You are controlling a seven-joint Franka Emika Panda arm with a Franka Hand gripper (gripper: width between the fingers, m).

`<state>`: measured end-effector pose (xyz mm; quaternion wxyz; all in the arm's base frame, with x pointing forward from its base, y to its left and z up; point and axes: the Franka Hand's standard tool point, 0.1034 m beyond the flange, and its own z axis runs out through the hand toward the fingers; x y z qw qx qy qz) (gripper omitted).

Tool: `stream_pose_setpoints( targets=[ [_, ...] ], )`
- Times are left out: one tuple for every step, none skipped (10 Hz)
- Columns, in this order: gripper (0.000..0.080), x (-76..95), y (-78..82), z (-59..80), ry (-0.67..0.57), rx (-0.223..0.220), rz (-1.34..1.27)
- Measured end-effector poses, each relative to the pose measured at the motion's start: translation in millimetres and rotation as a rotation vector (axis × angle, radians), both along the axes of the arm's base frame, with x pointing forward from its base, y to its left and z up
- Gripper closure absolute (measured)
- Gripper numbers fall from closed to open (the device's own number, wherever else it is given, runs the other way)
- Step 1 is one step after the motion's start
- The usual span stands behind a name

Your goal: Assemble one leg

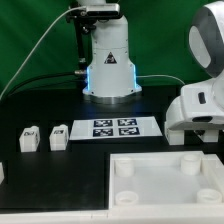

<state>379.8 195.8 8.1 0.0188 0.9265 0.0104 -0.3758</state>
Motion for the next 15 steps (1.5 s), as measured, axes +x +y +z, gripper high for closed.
stream_pose_setpoints(
  targets=[
    [0.0508,0.0,0.0,0.0,0.000,0.000,0.000],
    [0.0508,0.0,0.0,0.0,0.000,0.000,0.000],
    [0.0508,0.0,0.0,0.0,0.000,0.000,0.000],
    [0.0508,0.0,0.0,0.0,0.000,0.000,0.000],
    [0.0508,0.0,0.0,0.0,0.000,0.000,0.000],
    [0.0508,0.2,-0.1,0.1,0.000,0.001,0.000],
    [0.0507,3.6,-2.9,2.2,-0.004,0.009,0.009],
    [0.0507,22.3,-13.8,18.6,-0.034,0.043,0.041],
    [0.0506,42.6,-24.8,44.6,-0.085,0.077,0.061],
    [0.0506,51.7,-35.4,65.3,-0.096,0.094,0.071],
    [0.0506,61.4,-41.4,76.4,-0.118,0.098,0.065],
    [0.0506,85.3,-44.0,93.7,-0.256,0.107,0.056],
    [0.0506,94.1,-47.9,114.1,-0.399,0.110,0.058],
    [0.0506,81.6,-49.0,108.0,-0.460,0.111,0.062],
    [0.0506,84.9,-46.8,101.1,-0.534,0.122,0.060]
  ],
)
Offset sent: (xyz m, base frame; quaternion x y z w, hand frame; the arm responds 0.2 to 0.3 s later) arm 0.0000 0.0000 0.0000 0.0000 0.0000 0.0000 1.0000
